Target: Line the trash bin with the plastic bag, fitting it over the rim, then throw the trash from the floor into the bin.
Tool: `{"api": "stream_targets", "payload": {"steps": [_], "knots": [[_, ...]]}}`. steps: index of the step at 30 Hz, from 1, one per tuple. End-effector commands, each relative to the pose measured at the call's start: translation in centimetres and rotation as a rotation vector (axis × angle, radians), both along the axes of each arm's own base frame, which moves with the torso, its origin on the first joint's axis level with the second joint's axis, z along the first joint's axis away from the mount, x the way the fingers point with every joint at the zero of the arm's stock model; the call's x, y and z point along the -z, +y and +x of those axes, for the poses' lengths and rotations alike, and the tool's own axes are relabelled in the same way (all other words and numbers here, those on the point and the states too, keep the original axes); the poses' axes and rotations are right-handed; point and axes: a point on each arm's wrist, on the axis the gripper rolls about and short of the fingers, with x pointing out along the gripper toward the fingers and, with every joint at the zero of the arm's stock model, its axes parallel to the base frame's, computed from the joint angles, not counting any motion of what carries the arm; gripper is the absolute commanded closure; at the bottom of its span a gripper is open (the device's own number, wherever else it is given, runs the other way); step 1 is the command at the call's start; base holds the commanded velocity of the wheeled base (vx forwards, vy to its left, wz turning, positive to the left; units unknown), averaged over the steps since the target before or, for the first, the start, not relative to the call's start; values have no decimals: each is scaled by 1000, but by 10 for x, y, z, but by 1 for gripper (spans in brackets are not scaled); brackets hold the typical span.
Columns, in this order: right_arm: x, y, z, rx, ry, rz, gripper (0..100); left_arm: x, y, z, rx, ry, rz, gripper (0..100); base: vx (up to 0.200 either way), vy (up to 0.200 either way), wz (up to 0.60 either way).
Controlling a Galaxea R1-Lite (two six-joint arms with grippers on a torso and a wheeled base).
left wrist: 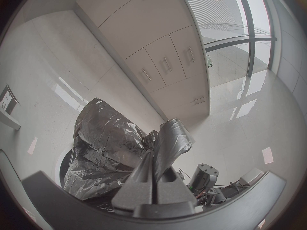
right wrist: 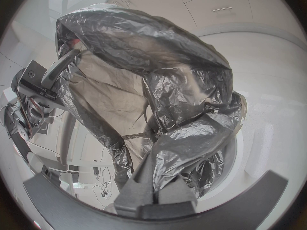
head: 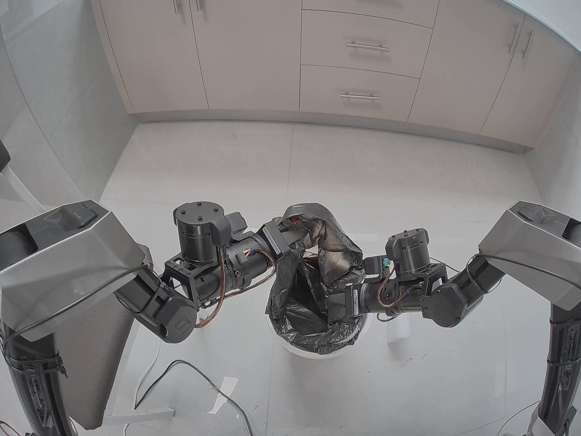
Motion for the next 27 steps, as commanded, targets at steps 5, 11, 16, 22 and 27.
{"api": "stream_targets", "payload": {"steps": [5,11,16,22,27], "knots": [[12,-4,-7,17,-24,-35,100,16,4,-10,4,47,45,100,0,0,0],[21,-8,-18,13,-14,-60,100,25,4,-19,17,64,56,100,0,0,0],[32,-18,-35,44,-60,-112,100,32,2,-37,47,71,60,100,0,0,0],[39,-22,-55,36,-58,-119,100,34,-1,-43,60,66,54,100,0,0,0],[45,-29,-65,37,-17,-143,100,41,0,-55,69,95,71,100,0,0,0]]}}
